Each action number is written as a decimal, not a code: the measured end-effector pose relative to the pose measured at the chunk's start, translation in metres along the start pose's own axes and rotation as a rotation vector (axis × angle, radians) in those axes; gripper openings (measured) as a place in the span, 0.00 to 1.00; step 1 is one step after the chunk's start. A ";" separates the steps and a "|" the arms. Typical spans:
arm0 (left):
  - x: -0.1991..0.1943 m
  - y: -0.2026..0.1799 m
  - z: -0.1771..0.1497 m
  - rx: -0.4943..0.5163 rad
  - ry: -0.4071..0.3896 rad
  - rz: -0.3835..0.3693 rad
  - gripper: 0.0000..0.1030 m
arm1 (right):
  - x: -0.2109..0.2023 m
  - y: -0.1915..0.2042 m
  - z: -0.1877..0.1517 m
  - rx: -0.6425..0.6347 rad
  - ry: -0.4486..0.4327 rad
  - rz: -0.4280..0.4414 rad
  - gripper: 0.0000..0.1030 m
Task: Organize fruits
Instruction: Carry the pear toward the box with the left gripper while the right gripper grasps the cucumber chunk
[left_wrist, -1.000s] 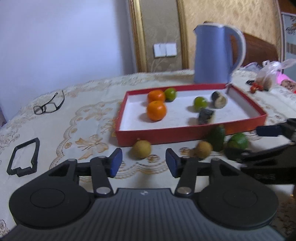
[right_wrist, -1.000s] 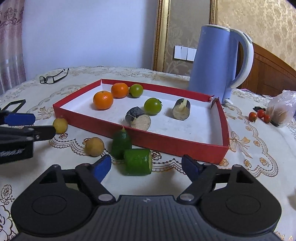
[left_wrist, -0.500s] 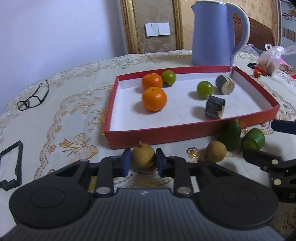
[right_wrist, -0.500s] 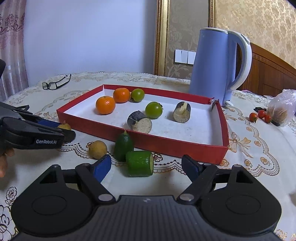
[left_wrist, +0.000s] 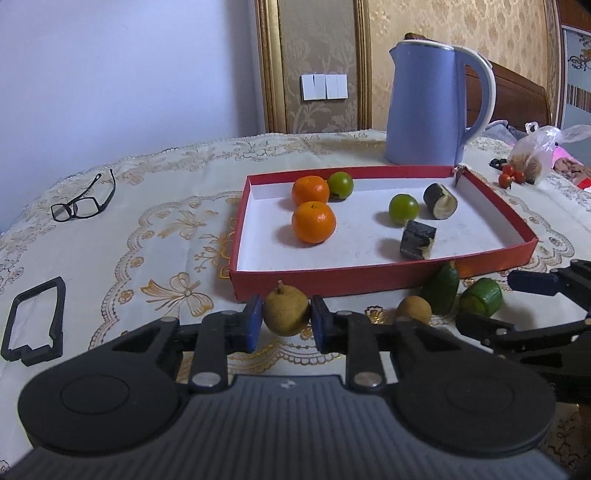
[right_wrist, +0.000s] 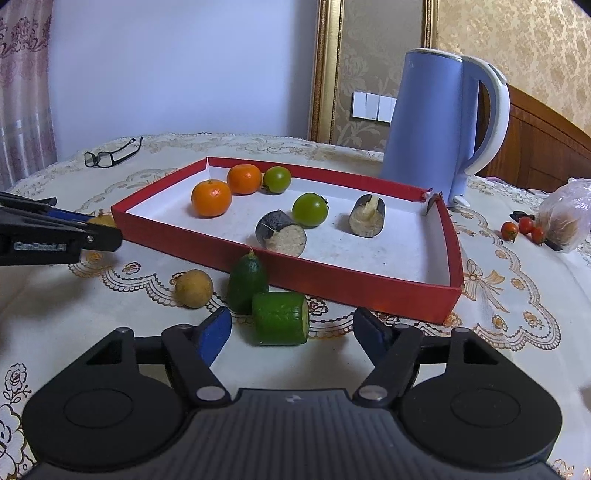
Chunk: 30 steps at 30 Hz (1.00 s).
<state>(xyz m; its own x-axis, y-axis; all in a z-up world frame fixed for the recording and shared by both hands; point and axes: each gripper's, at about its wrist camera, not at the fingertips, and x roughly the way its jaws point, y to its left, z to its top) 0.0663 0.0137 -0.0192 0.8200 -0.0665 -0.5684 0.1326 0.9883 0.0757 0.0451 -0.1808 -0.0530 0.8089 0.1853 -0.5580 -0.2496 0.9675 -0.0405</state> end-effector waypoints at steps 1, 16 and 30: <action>-0.002 0.000 0.000 -0.001 -0.006 0.001 0.24 | 0.001 0.000 0.000 0.000 0.002 0.001 0.70; -0.021 -0.008 0.011 -0.002 -0.070 -0.008 0.24 | 0.006 0.000 0.002 0.012 0.036 0.039 0.30; -0.036 -0.016 0.021 0.011 -0.107 -0.009 0.24 | -0.016 -0.010 0.003 0.037 -0.004 0.044 0.27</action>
<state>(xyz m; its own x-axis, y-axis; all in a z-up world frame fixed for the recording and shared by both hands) 0.0458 -0.0027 0.0171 0.8733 -0.0903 -0.4787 0.1462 0.9860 0.0806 0.0361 -0.1925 -0.0410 0.7995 0.2282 -0.5556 -0.2647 0.9642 0.0150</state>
